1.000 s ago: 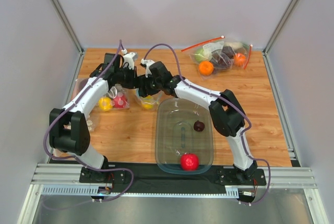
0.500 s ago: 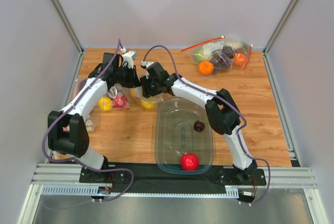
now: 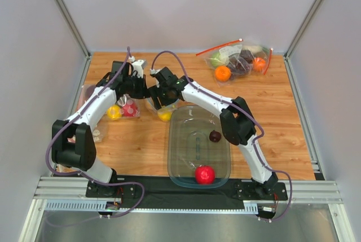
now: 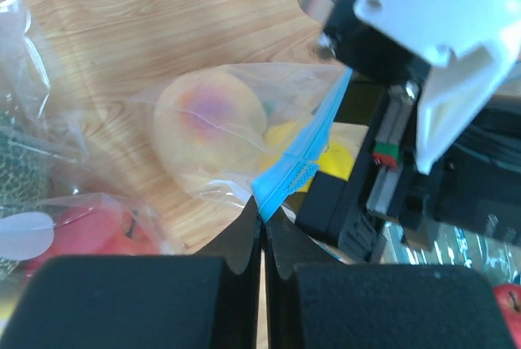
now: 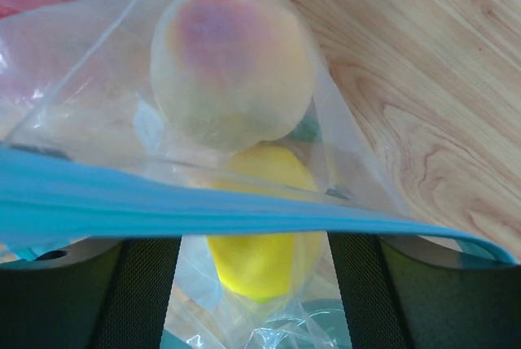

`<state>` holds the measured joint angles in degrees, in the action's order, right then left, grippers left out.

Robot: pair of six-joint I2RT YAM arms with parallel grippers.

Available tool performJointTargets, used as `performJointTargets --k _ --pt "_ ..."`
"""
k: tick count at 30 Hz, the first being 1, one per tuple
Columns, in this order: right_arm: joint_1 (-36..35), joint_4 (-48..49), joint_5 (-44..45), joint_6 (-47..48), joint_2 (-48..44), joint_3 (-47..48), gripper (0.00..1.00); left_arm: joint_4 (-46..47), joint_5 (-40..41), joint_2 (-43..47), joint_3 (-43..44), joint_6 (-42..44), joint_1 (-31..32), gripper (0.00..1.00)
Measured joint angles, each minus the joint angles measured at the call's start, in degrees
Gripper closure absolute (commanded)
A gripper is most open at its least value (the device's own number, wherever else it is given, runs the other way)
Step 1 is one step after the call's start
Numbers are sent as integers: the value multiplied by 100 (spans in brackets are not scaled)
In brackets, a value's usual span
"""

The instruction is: Open the zip-top bag and remove the fake food

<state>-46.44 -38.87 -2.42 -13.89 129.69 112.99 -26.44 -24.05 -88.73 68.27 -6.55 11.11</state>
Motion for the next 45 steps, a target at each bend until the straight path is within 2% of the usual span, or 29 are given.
performJointTargets --k 6,20,39,41,42,43,44,45 --pt "-142 -313 144 133 184 361 28 166 450 13 -66 -247 26 100" --pt "13 -352 297 168 664 933 27 1069 1047 -385 -52 -887 44 100" --pt "-170 -601 243 120 800 938 24 1558 1429 214 -968 -1029 83 100" --pt "-184 -627 240 122 802 929 30 1561 1427 249 -1021 -1060 83 100" --pt "-188 -625 238 125 802 918 47 1565 1416 260 -1038 -1086 83 100" --pt "-195 -623 238 120 802 905 56 1593 1405 271 -1054 -1119 83 100" --pt "-201 -627 240 109 802 892 73 1683 1399 295 -1058 -1132 87 100" --pt "-208 -625 243 101 802 892 81 1753 1379 339 -1058 -1145 87 100"
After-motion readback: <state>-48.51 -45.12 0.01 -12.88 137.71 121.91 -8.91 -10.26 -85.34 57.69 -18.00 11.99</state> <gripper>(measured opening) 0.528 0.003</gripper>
